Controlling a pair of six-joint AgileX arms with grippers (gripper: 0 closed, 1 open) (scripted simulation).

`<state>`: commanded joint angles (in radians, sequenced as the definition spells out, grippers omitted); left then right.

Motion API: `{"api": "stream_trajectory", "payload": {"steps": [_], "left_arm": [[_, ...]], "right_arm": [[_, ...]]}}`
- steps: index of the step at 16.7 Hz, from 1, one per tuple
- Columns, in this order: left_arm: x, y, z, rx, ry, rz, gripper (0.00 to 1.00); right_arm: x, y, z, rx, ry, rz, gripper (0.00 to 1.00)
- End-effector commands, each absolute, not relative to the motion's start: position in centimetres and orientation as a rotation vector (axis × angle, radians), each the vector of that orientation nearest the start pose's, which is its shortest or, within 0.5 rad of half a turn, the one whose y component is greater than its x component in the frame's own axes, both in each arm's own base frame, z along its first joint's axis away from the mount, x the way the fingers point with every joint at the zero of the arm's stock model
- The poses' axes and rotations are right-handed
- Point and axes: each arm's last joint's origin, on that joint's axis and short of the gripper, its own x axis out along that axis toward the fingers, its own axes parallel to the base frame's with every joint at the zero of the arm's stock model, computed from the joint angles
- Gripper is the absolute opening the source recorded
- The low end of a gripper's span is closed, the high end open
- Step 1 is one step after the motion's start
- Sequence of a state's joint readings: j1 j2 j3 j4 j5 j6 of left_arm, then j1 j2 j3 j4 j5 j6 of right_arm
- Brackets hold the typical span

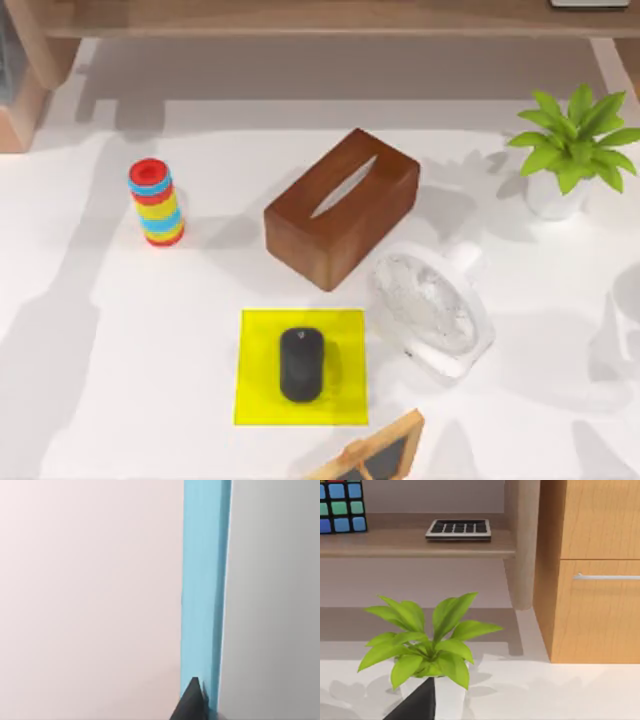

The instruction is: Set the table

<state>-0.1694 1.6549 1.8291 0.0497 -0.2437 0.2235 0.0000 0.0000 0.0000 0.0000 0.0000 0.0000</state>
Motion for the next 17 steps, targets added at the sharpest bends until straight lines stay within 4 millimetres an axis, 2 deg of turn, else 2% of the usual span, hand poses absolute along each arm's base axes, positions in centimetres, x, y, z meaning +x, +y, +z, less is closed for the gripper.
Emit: {"api": "stream_trajectory", "payload": {"steps": [2,5,8,11,13,14,17], "left_arm": [[37.5,-0.5,47.5,0.295,-0.189,0.223,0.0],[38.2,7.3,43.2,0.533,-0.059,0.376,0.0],[37.5,15.4,36.6,0.762,0.166,0.465,0.0],[34.9,21.7,29.0,0.948,0.403,0.445,0.0],[32.9,24.1,24.4,1.05,0.521,0.371,0.0],[32.1,24.7,22.3,1.098,0.559,0.319,0.0],[31.1,24.3,18.1,1.253,0.554,0.133,0.0]], "right_arm": [[10.6,-0.1,16.0,0.0,0.0,0.0,1.0],[10.6,-0.1,16.0,0.0,0.0,0.0,1.0],[10.6,-0.1,16.0,0.0,0.0,0.0,1.0],[10.6,-0.1,16.0,0.0,0.0,0.0,1.0],[10.6,-0.1,16.0,0.0,0.0,0.0,1.0],[10.6,-0.1,16.0,0.0,0.0,0.0,1.0],[10.6,-0.1,16.0,0.0,0.0,0.0,1.0]]}}
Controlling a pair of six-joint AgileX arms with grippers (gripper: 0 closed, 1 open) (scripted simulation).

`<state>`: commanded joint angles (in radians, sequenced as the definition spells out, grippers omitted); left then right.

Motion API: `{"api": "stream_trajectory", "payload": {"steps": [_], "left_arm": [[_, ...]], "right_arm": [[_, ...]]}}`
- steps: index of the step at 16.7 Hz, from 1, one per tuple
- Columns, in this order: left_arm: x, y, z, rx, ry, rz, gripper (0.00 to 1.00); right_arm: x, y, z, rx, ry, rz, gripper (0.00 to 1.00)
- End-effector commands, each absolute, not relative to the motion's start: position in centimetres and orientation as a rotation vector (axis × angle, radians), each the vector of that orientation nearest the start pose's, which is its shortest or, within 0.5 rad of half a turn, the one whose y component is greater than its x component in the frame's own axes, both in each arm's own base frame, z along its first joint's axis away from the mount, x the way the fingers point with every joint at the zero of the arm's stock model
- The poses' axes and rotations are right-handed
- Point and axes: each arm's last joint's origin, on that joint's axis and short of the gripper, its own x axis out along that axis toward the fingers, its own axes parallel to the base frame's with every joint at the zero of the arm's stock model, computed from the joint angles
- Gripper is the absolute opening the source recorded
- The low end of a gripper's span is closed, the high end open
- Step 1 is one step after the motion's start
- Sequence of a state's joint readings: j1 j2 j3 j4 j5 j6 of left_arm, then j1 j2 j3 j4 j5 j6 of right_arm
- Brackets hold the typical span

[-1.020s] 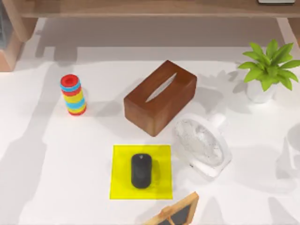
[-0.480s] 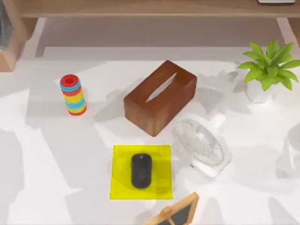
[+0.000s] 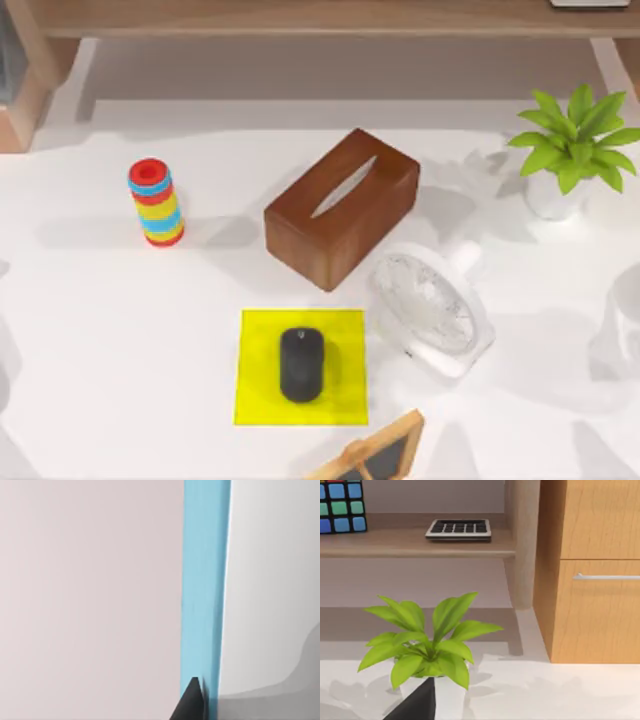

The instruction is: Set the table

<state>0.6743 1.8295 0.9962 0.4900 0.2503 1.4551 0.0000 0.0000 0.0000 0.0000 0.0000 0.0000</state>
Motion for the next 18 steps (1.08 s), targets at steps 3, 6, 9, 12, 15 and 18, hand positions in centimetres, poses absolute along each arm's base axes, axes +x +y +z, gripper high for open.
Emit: {"api": "stream_trajectory", "payload": {"steps": [3,6,9,12,15,18], "left_arm": [[32.2,21.7,16.8,1.421,0.401,-0.037,0.0],[34.0,18.9,16.0,1.534,0.235,-0.173,0.0],[34.8,17.7,15.2,1.558,0.182,-0.235,0.0],[34.8,17.7,15.2,1.558,0.182,-0.235,0.0],[35.1,17.9,15.4,1.56,0.182,-0.226,0.0],[36.5,17.8,15.3,1.561,0.179,-0.225,0.0]], "right_arm": [[10.6,-0.1,16.0,0.0,0.0,0.0,1.0],[10.6,-0.1,16.0,0.0,0.0,0.0,1.0],[10.6,-0.1,16.0,0.0,0.0,0.0,1.0],[10.6,-0.1,16.0,0.0,0.0,0.0,1.0],[10.6,-0.1,16.0,0.0,0.0,0.0,1.0],[10.6,-0.1,16.0,0.0,0.0,0.0,1.0]]}}
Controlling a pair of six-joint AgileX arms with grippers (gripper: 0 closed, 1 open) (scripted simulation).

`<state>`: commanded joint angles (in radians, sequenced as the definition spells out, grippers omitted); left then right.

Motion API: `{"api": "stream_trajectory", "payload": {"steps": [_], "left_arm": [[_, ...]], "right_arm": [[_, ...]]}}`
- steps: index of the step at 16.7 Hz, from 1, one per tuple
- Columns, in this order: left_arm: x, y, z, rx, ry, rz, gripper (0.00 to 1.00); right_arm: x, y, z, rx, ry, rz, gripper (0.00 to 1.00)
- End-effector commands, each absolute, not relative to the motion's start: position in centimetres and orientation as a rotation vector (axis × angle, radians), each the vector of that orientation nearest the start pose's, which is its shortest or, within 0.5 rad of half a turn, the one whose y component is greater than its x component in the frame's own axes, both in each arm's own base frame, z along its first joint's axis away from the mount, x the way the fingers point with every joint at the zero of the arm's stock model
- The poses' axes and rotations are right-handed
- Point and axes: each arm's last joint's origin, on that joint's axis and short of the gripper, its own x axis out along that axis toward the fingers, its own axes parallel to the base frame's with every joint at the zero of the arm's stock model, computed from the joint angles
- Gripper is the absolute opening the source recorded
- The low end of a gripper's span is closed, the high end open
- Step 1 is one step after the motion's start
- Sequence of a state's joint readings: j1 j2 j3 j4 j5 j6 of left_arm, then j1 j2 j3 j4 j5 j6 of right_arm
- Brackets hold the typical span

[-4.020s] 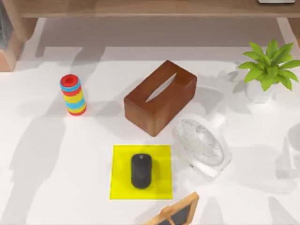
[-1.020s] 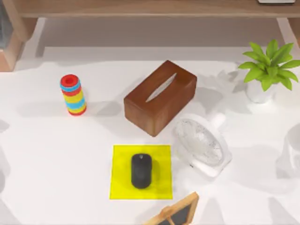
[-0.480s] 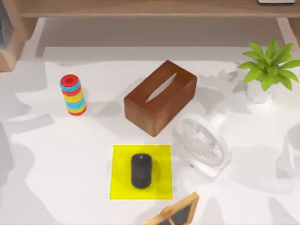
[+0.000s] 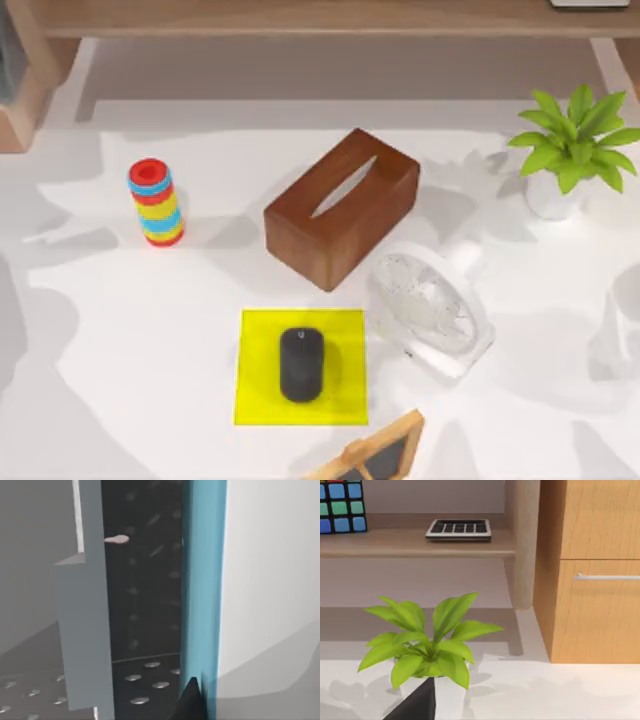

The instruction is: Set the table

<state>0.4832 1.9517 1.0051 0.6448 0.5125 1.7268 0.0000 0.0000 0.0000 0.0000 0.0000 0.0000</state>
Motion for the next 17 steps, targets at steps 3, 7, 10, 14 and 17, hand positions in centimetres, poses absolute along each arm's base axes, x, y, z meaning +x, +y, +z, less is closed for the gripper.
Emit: {"api": "stream_trajectory", "payload": {"steps": [3,7,10,14,17], "left_arm": [[37.71,17.67,14.73,1.558,0.181,-0.234,0.0],[37.73,17.67,14.7,1.558,0.182,-0.235,0.08],[37.73,17.67,14.7,1.558,0.182,-0.235,0.3],[37.73,17.67,14.7,1.558,0.182,-0.235,0.6],[37.73,17.67,14.7,1.558,0.182,-0.235,0.83]], "right_arm": [[10.57,-0.12,16.0,0.0,0.0,0.0,1.0],[10.57,-0.12,16.0,0.0,0.0,0.0,1.0],[10.57,-0.12,16.0,0.0,0.0,0.0,1.0],[10.57,-0.12,16.0,0.0,0.0,0.0,1.0],[10.57,-0.12,16.0,0.0,0.0,0.0,1.0]]}}
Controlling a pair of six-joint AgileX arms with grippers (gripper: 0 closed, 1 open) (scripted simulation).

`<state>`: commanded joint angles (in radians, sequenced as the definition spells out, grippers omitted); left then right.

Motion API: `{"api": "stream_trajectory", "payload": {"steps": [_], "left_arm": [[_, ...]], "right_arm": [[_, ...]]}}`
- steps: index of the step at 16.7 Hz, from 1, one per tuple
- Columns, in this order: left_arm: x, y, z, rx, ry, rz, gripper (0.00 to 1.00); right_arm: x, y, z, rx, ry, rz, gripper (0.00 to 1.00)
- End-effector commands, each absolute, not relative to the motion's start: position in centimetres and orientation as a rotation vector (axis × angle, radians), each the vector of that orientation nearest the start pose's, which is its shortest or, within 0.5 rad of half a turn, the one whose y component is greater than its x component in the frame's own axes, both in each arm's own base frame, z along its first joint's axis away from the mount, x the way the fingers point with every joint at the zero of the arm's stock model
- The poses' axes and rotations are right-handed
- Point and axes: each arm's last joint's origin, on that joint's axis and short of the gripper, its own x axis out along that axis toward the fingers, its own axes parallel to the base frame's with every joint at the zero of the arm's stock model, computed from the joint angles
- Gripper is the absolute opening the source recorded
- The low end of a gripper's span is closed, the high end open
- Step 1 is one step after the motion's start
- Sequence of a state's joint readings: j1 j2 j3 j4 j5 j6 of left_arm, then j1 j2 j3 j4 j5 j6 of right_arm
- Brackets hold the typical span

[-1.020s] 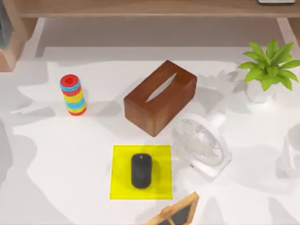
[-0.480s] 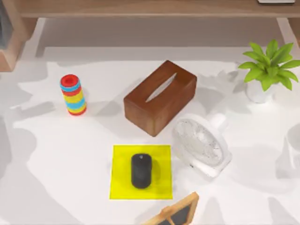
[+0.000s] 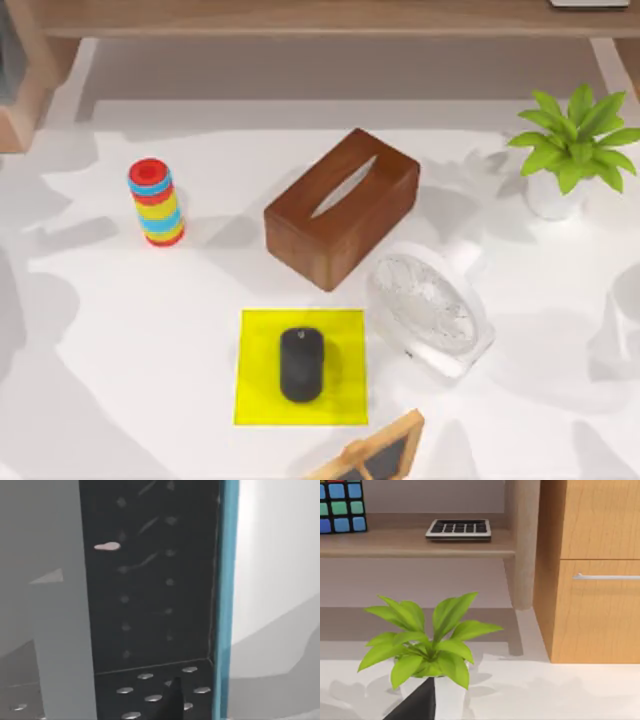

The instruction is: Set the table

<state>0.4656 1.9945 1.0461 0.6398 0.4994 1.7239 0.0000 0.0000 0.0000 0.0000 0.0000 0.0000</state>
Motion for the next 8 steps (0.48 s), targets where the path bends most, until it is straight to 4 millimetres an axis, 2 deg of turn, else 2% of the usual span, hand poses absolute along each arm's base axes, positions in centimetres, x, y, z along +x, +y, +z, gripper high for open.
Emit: {"api": "stream_trajectory", "payload": {"steps": [2,8], "left_arm": [[37.73,17.67,14.7,1.558,0.182,-0.235,0.98],[37.73,17.67,14.7,1.558,0.182,-0.235,1.0]], "right_arm": [[10.57,-0.12,16.0,0.0,0.0,0.0,1.0],[10.57,-0.12,16.0,0.0,0.0,0.0,1.0]]}}
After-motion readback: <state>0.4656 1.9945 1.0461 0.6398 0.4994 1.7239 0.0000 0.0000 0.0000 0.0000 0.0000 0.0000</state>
